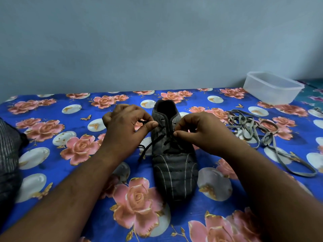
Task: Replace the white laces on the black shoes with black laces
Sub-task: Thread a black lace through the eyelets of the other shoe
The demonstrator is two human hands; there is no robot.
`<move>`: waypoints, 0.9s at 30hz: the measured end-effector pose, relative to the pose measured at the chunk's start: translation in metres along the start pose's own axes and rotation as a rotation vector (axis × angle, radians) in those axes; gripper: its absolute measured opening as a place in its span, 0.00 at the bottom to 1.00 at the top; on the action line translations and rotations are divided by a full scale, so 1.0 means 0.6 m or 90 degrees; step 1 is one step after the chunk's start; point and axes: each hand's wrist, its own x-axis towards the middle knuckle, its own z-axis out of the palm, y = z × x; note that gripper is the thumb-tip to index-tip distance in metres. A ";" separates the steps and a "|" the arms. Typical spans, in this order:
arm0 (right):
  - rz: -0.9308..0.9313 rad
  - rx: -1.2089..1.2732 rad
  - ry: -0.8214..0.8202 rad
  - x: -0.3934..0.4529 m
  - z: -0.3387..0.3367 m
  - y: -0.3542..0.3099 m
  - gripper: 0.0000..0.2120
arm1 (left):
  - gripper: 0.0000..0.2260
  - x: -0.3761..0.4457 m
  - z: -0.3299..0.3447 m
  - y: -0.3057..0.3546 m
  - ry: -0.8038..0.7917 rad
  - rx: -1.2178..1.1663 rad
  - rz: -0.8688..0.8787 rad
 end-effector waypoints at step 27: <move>-0.100 0.023 0.174 0.021 0.052 -0.004 0.06 | 0.28 -0.001 0.007 0.023 -0.206 -0.287 -0.214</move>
